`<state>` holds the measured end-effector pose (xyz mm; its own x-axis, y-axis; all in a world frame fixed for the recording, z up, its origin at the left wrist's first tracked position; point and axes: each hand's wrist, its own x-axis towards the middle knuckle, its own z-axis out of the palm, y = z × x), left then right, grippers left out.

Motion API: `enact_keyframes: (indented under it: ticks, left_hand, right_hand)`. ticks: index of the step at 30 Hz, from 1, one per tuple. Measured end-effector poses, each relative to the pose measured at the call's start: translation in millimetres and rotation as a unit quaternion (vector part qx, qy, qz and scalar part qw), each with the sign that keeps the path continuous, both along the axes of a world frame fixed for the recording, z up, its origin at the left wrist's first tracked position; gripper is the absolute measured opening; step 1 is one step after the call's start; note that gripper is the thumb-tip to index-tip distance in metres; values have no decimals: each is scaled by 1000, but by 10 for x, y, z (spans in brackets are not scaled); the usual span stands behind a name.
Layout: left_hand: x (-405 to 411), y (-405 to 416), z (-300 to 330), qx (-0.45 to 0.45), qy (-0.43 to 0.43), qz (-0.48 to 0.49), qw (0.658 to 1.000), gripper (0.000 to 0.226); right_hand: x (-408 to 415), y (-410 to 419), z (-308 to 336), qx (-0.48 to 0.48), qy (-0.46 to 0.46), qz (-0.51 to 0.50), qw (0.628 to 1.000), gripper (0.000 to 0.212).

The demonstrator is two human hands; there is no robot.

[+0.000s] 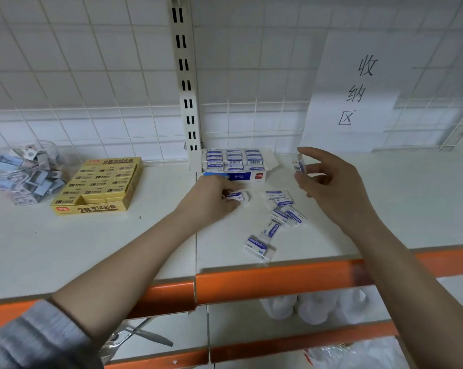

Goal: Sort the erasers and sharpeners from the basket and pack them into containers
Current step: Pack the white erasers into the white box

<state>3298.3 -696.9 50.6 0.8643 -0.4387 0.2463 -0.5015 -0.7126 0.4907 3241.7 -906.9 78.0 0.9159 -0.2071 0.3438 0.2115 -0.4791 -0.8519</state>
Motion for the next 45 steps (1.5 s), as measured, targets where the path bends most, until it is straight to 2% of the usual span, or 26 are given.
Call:
enact_keyframes:
  ticks: [2,6,10,15,21,26,30,32,36,39,45]
  left_hand:
    - [-68,72,54,-25,-4,17,1000,20]
    - [-229,194,164,-133,14,75,988,22]
    - [-361,276,182,-226,26,129,965,22]
    - [-525,333,182,-266,-7,136,954,31]
    - [-674,385,144,-263,-42,150,952,24]
    - [-766,459,139,-260,-73,172,947,29]
    - [-775,513,141,-308,-32,238,921,30]
    - [-790,534,159,-300,-30,249,921,26]
    - [-825,570,200,-306,-33,245,920,25]
    - [-827,581,195,-323,-16,240,915,23]
    - [-782,606,176,-381,6,194,904,33]
  right_hand:
    - [61,8,14,-20,1,0,1000,35]
    - [204,79,80,-80,-7,25,996,16]
    - [424,182,117,-148,-28,39,988,14]
    - [769,305,72,-238,-68,55,967,17]
    - [1167,362,15,-369,-17,112,923,30]
    - [1269,432,-33,-359,26,143,922,34]
    - [1322,464,-107,-335,32,145,931,32]
    - [1337,467,-120,-338,33,143,930,33]
    - [1333,468,-135,-365,20,149,919,30]
    - [1315,468,-152,-354,8,141,925,28]
    - [1218,451,-161,-324,-2,133,937,25]
